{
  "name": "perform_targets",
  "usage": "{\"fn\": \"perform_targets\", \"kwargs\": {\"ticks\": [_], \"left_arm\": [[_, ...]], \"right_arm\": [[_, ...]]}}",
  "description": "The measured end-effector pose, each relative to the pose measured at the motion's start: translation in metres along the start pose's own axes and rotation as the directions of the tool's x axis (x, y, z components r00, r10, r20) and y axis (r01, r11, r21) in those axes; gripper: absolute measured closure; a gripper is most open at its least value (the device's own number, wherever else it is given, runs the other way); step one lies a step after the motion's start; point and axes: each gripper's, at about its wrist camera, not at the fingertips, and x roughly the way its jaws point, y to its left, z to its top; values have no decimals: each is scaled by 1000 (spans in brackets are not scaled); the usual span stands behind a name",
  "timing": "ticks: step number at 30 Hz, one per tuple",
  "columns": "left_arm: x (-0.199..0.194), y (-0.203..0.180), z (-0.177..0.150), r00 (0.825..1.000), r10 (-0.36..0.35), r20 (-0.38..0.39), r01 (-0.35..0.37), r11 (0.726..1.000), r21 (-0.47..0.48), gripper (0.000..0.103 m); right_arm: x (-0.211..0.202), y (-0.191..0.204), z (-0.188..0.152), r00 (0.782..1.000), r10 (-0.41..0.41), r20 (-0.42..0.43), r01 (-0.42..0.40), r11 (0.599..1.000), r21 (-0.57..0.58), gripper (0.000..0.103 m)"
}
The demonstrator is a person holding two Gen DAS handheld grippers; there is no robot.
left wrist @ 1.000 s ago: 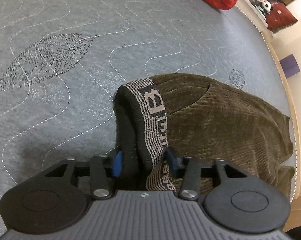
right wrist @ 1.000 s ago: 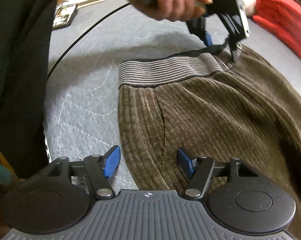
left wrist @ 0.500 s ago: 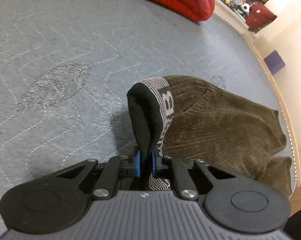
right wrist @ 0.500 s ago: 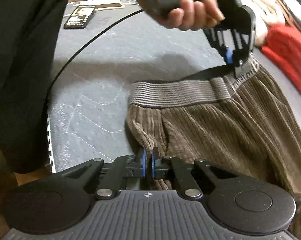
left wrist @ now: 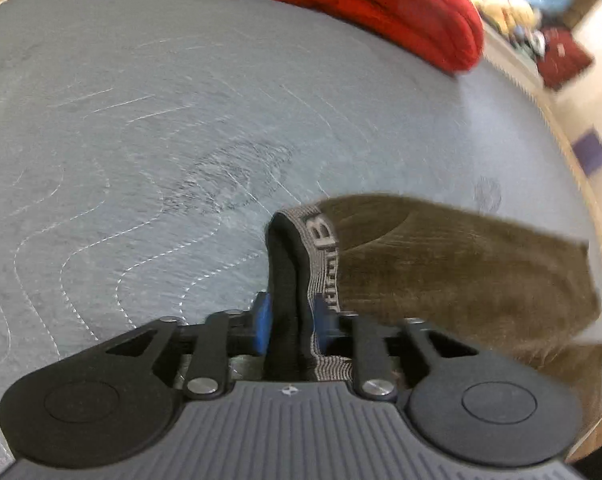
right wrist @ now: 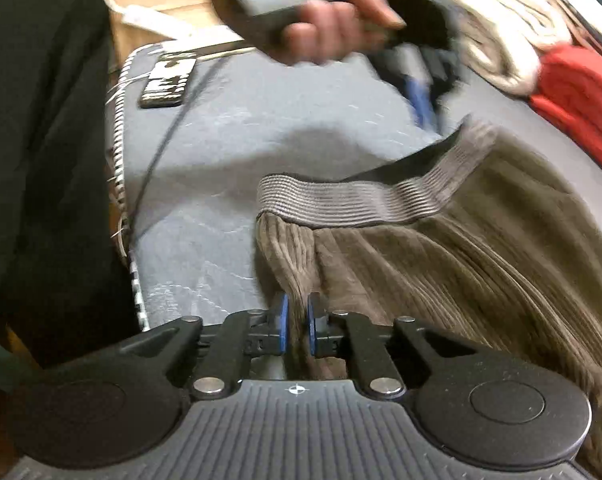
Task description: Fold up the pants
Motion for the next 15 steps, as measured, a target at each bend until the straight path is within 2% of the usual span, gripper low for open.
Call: {"fn": "perform_targets", "kwargs": {"ticks": [1,3,6,8,10,12,14,15], "left_arm": [[-3,5,2,1000,-24,6,24,999,-36,57],[-6,8,3,998,-53,25,55,996,-73,56],[-6,-2,6,997,-61,50,63,997,-42,56],[-5,-13,7,995,-67,76,68,998,-9,56],[-5,-21,9,989,-67,131,65,998,19,56],[-1,-29,9,983,-57,173,51,998,37,52],[8,-36,12,983,-48,177,39,998,54,43],[12,-38,12,984,-49,174,38,997,63,43]], "right_arm": [[-9,-8,1,1000,-6,19,6,1000,20,75],[-34,-27,6,997,-35,65,32,999,43,69],[-81,-62,12,980,-121,159,103,988,117,67],[-121,-97,13,958,-195,209,151,966,208,66],[-164,-134,8,926,-284,251,201,930,309,59],[-211,-174,-4,880,-387,276,254,874,414,55],[-252,-204,-23,834,-481,269,313,816,486,49],[-269,-218,-35,811,-528,253,353,786,507,48]]}}
